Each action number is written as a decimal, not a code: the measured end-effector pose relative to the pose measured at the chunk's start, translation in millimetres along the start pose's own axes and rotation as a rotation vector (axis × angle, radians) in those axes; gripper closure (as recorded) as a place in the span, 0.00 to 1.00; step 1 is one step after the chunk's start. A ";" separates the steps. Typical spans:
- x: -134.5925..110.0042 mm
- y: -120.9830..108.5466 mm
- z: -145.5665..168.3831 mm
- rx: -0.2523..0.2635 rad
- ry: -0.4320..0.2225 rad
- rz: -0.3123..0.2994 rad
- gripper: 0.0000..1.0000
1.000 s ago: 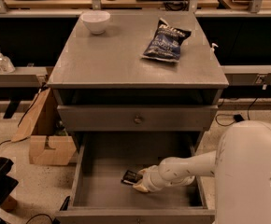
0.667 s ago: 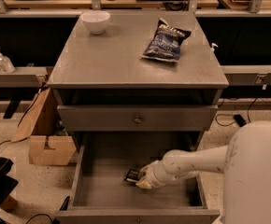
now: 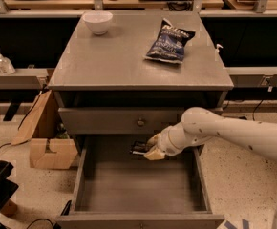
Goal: Pick rxbar chocolate from middle drawer and place on counter
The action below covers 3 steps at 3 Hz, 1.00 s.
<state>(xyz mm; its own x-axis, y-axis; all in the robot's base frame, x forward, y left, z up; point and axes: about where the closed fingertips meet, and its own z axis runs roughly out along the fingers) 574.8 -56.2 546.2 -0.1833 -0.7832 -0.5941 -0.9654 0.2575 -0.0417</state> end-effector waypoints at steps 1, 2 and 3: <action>-27.4 10.0 -45.5 -0.073 0.007 -0.026 1.00; -58.2 42.4 -90.3 -0.122 0.027 -0.045 1.00; -81.3 51.0 -137.0 -0.101 0.007 -0.035 1.00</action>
Offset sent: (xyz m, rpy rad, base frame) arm -0.0946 0.0121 0.1713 -0.0410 0.1051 0.1465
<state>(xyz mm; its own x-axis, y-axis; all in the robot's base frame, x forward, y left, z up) 515.0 -56.9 702.5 -0.1497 -0.7951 -0.5877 -0.9850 0.1718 0.0185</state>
